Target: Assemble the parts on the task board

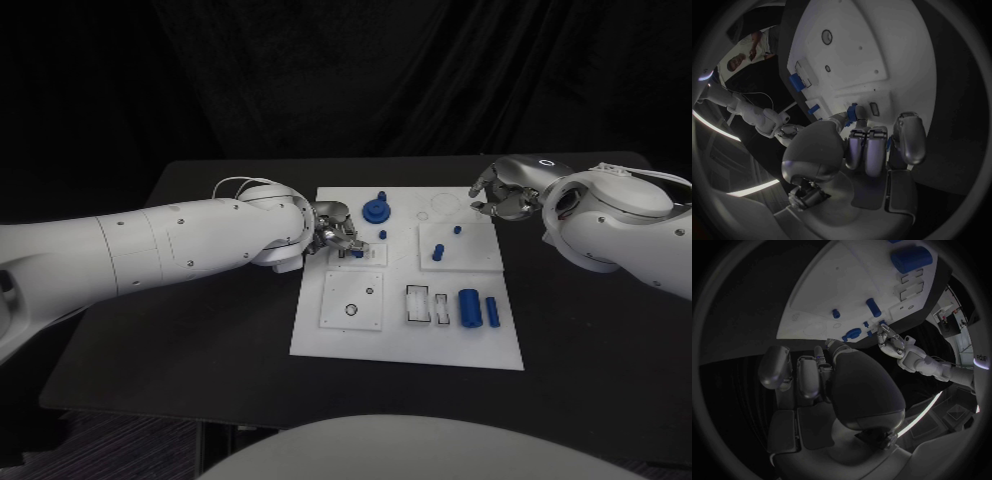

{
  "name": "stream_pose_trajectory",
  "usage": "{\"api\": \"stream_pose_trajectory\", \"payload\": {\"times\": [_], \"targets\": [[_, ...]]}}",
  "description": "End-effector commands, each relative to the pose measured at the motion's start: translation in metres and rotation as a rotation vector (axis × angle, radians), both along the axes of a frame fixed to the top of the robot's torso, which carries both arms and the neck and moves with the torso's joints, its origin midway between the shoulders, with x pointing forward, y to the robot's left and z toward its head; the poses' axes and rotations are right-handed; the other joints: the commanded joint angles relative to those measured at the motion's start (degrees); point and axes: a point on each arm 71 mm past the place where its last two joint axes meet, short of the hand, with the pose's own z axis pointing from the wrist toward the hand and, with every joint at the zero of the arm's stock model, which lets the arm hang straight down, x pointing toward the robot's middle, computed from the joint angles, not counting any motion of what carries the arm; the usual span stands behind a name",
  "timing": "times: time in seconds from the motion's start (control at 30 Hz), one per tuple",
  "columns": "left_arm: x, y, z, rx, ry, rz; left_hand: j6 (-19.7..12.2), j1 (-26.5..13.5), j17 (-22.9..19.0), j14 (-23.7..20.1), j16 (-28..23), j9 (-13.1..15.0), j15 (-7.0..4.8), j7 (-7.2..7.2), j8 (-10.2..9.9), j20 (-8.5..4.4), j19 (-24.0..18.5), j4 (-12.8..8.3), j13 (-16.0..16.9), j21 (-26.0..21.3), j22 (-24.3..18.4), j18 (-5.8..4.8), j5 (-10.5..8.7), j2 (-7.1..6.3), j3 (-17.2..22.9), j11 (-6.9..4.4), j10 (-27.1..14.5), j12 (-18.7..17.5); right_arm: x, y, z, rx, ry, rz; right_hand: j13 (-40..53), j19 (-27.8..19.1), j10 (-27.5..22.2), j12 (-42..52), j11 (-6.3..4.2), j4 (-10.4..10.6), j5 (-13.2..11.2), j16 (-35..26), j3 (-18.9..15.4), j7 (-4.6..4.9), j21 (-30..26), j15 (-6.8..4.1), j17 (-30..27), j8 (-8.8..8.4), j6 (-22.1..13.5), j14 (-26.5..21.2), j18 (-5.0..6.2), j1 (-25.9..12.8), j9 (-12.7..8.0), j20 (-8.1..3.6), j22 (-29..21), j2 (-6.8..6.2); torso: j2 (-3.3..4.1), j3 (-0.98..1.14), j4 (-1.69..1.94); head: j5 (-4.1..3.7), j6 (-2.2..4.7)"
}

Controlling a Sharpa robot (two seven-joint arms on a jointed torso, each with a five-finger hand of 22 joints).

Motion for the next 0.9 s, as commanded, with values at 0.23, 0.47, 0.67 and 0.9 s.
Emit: {"api": "stream_pose_trajectory", "payload": {"times": [0.23,0.47,0.67,0.9], "targets": [[-0.0016,0.0008,-0.0021,0.003,0.016,0.0,-0.2,0.3,15.1,6.1,0.2,1.4,-0.51,-0.02,0.5,-0.37,0.0,-0.4,15.1,-0.3,7.0,-0.51,2.58,-0.72,2.4,-0.5,5.9,0.2,0.0001,-0.0019,-0.0023,-0.011,0.009,-0.019,4.4,-0.4,-0.5,-0.2,0.01,0.0,0.4,-0.3,0.2,0.24,-0.2,0.48,0.0,-0.33,0.0,0.6,0.46,0.0,-0.1,-0.12,7.5,-0.39,0.02,0.02,0.01,0.09,-0.01],[-0.0016,0.0021,-0.0022,0.004,0.016,0.003,-0.2,0.1,15.1,6.1,0.2,1.4,-0.54,-0.04,0.6,-0.4,0.0,-0.7,15.1,-0.3,7.1,-0.52,3.57,-1.14,3.5,-0.53,5.9,0.2,0.0002,-0.0023,-0.0025,-0.011,0.009,-0.021,4.2,-0.6,-0.7,-0.4,0.05,0.0,0.4,-0.6,0.3,0.27,-0.6,0.51,-0.3,-0.34,0.0,0.5,0.52,0.0,-0.1,-0.1,7.4,-0.45,0.02,0.01,0.02,0.13,-0.01],[-0.0018,0.0021,-0.0023,0.005,0.018,0.002,-0.2,0.0,15.1,6.1,0.2,1.4,-0.55,-0.03,0.7,-0.41,0.0,-0.8,15.1,-0.4,7.1,-0.5,3.17,-1.39,4.0,-0.52,5.9,0.2,0.0001,-0.0022,-0.0027,-0.011,0.01,-0.021,4.1,-0.6,-0.7,-0.5,0.08,-0.1,0.4,-0.7,0.3,0.29,-0.8,0.53,-0.4,-0.34,0.0,0.5,0.55,0.0,-0.1,-0.08,7.4,-0.49,0.03,0.01,0.0,0.2,-0.01],[-0.0023,0.0008,-0.0023,0.003,0.019,-0.002,0.0,-1.4,15.1,6.1,0.2,1.4,-0.48,0.08,1.0,-0.36,0.0,-0.3,15.1,-0.6,7.2,-0.49,-0.48,-1.71,5.0,-0.43,5.9,0.2,0.0001,-0.0021,-0.003,-0.012,0.011,-0.021,4.0,-0.7,-0.8,-0.5,0.09,-0.1,0.4,-0.8,0.3,0.3,-0.9,0.55,-0.5,-0.35,0.0,0.5,0.57,0.0,-0.1,-0.07,7.4,-0.52,0.01,0.03,0.03,0.22,-0.01]]}}
